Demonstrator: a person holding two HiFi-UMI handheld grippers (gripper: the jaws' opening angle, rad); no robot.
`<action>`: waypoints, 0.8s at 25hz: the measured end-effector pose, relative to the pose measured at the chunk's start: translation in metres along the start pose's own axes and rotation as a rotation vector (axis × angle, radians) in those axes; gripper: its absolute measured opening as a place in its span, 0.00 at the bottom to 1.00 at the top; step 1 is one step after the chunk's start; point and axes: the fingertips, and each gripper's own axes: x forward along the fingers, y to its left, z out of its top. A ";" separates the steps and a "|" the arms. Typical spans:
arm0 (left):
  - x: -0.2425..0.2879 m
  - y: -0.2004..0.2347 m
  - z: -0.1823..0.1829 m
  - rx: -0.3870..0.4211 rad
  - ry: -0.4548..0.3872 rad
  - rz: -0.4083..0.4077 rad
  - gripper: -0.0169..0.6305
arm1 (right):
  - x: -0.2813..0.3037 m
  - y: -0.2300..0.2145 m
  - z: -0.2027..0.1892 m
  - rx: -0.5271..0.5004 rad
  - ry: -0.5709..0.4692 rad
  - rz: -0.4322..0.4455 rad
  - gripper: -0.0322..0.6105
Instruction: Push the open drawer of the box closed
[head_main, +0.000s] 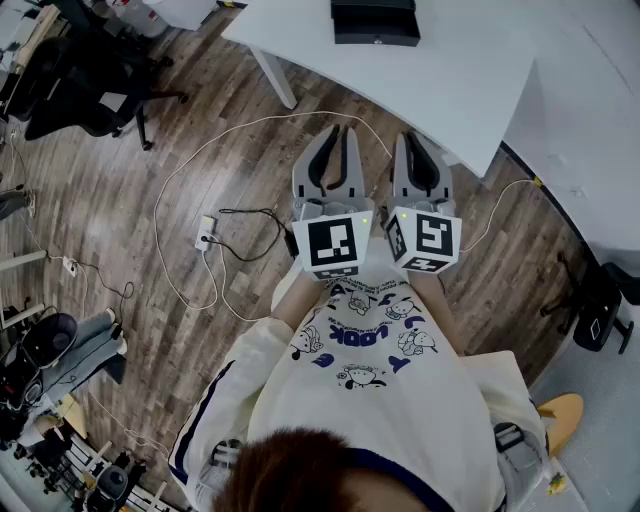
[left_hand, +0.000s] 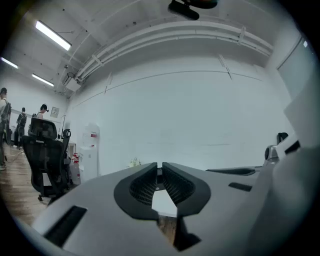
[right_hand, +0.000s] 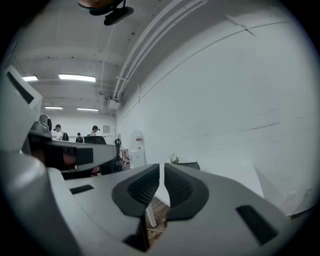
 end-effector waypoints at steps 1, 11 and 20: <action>0.001 -0.001 -0.001 0.000 0.000 -0.002 0.09 | 0.001 0.000 0.000 0.001 -0.001 0.000 0.12; 0.013 0.009 -0.004 -0.004 0.011 -0.009 0.09 | 0.017 0.002 -0.004 -0.003 0.011 -0.003 0.12; 0.040 0.033 -0.010 0.023 0.021 -0.035 0.09 | 0.054 0.008 -0.014 0.004 0.042 -0.024 0.13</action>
